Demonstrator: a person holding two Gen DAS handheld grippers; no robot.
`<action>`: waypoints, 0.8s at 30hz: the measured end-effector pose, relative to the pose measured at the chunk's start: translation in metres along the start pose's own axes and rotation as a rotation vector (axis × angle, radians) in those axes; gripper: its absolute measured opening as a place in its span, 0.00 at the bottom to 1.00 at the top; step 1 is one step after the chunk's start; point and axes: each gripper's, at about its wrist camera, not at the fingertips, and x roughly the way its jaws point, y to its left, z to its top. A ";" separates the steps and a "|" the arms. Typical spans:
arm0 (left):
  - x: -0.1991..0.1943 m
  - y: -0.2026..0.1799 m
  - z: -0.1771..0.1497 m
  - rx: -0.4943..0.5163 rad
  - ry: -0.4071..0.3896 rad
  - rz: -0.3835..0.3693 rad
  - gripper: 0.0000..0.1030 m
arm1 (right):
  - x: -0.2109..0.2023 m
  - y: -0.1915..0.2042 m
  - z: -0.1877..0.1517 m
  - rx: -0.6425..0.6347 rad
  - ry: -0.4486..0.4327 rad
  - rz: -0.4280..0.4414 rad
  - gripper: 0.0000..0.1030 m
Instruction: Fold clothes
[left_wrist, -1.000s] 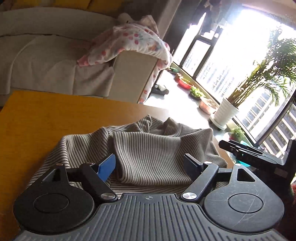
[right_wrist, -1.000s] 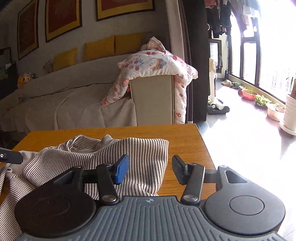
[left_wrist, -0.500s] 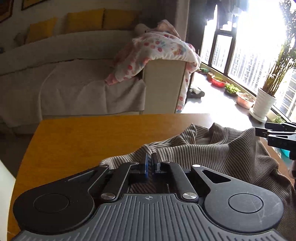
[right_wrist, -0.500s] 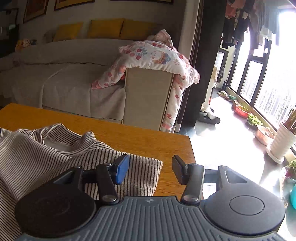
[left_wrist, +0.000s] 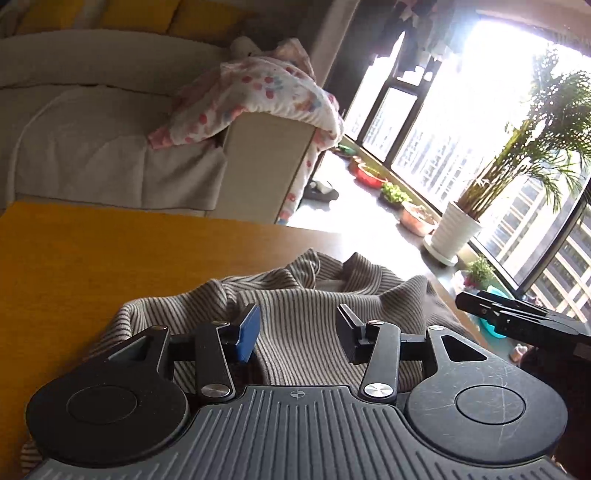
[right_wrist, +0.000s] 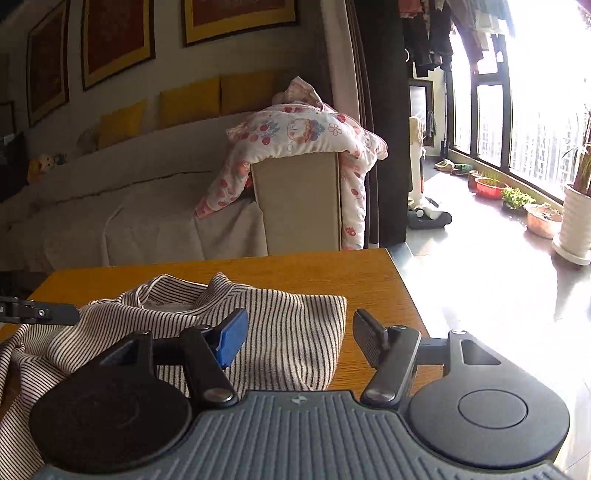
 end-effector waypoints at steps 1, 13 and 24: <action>0.008 -0.002 -0.001 -0.001 0.017 0.044 0.49 | -0.003 0.002 -0.007 0.008 -0.016 -0.001 0.62; 0.005 -0.041 -0.006 0.167 -0.106 0.145 0.06 | 0.003 0.001 -0.024 0.021 0.010 -0.020 0.64; 0.012 -0.021 -0.019 0.218 -0.033 0.228 0.11 | 0.032 0.017 -0.019 -0.048 0.162 -0.176 0.74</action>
